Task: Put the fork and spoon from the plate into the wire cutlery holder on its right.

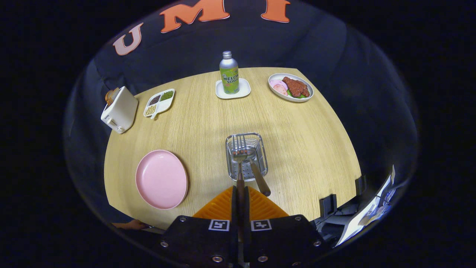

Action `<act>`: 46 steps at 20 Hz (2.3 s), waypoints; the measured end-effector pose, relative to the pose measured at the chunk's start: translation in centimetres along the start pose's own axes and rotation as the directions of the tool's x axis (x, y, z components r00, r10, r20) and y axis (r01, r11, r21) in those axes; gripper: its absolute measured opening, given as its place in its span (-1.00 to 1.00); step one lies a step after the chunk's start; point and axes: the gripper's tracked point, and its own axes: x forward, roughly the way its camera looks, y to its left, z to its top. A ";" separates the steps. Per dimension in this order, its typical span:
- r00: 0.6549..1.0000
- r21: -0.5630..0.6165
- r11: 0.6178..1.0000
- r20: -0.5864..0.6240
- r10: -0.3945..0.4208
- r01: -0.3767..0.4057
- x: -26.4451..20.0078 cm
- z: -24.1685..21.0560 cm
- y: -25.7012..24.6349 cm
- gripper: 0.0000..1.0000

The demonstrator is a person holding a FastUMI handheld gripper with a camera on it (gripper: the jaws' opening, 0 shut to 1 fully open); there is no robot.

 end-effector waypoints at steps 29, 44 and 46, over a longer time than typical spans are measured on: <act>0.639 -0.087 0.996 0.767 0.060 0.011 -14.7 20.4 1.8 0.69; 0.347 -0.150 0.988 0.926 0.148 -0.021 -26.7 23.3 5.6 0.95; 0.324 -0.146 0.989 0.935 0.144 -0.018 -27.4 23.3 5.5 0.96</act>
